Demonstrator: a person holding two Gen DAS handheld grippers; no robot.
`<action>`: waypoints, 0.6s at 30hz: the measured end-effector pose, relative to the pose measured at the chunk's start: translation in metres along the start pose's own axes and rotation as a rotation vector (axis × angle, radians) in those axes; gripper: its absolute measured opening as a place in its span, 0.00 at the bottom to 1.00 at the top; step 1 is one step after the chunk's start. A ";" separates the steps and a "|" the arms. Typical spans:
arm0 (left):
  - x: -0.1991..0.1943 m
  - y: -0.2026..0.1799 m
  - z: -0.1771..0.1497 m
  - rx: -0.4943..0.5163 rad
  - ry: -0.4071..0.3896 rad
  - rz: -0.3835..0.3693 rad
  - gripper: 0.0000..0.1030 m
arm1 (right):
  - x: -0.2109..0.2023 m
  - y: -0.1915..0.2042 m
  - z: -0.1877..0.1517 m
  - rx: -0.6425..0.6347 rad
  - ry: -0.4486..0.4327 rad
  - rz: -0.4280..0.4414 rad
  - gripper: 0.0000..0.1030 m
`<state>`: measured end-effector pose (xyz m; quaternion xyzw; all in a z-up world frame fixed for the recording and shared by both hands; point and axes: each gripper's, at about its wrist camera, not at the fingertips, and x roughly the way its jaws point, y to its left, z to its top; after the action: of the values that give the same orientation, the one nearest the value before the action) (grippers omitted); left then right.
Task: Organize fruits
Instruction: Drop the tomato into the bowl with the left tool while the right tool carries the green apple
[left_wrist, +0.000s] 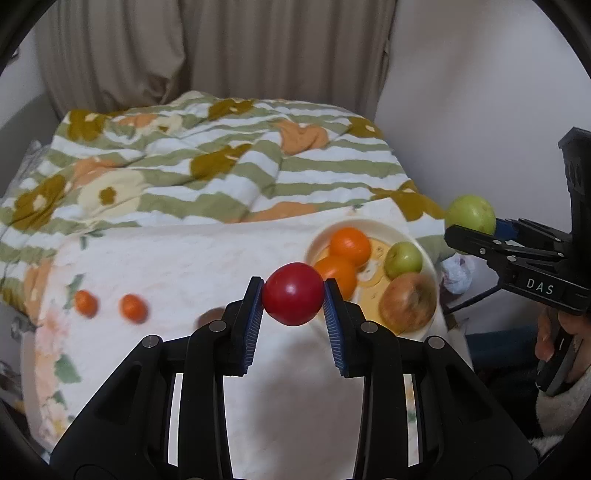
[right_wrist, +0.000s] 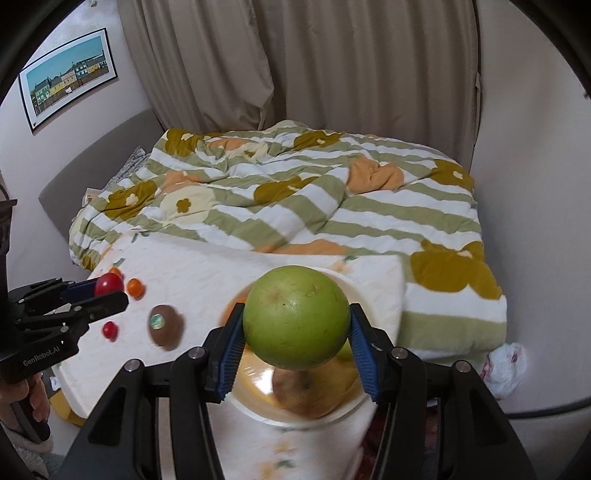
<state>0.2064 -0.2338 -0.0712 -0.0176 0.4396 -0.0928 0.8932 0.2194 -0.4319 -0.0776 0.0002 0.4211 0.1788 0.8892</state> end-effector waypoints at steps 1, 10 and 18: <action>0.006 -0.006 0.003 0.005 0.006 -0.004 0.38 | 0.002 -0.005 0.002 0.000 0.001 0.001 0.48; 0.074 -0.053 0.020 0.062 0.098 -0.083 0.38 | 0.025 -0.047 0.010 0.036 0.012 0.013 0.48; 0.121 -0.070 0.019 0.124 0.195 -0.143 0.38 | 0.041 -0.058 0.006 0.083 0.032 0.003 0.48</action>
<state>0.2831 -0.3251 -0.1458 0.0155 0.5156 -0.1847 0.8366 0.2660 -0.4720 -0.1128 0.0347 0.4423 0.1626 0.8813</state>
